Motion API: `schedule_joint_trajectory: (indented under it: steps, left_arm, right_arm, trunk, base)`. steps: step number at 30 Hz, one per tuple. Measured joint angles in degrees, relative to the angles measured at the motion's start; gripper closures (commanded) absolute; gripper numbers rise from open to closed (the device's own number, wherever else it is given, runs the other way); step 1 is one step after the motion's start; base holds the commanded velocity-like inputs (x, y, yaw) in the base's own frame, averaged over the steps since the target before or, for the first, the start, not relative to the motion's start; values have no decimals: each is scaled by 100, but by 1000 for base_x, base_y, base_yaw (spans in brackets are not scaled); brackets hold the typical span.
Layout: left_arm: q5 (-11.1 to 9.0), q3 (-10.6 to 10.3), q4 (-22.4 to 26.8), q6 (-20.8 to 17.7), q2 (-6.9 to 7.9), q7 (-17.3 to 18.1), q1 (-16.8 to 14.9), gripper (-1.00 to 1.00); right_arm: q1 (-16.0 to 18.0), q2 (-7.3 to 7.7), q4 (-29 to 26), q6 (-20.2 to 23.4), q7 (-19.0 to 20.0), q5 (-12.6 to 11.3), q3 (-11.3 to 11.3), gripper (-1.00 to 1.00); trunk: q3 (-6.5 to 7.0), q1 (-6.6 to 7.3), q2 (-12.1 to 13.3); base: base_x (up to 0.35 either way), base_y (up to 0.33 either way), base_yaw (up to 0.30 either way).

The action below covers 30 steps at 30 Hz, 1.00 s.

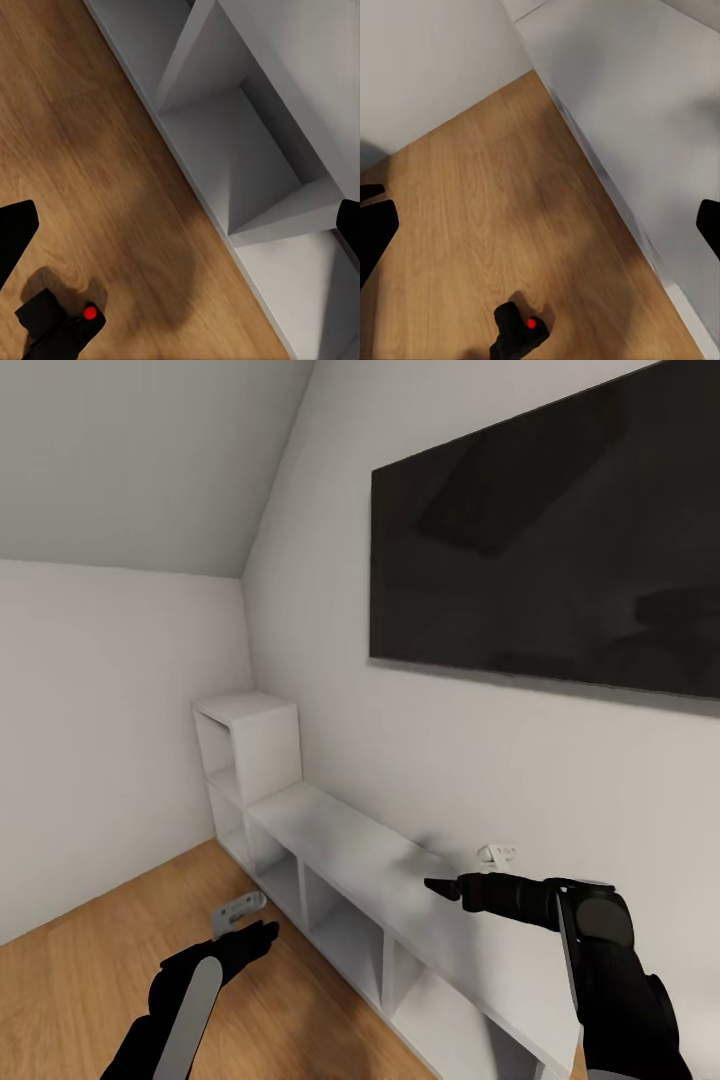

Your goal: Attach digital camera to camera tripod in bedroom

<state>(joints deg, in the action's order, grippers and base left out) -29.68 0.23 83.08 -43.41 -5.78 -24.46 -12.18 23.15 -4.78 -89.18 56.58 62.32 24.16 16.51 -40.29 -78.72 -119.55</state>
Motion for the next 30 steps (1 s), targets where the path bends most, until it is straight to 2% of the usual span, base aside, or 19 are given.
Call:
schedule_joint_trajectory:
  steps: [30]
  left_arm:
    - [-17,-6,-6,-31,0,2,0,-100]
  right_arm:
    - [3,-20,-29,85,17,18,13,-100]
  trunk:
    - [0,0,0]
  base:
    - [0,0,0]
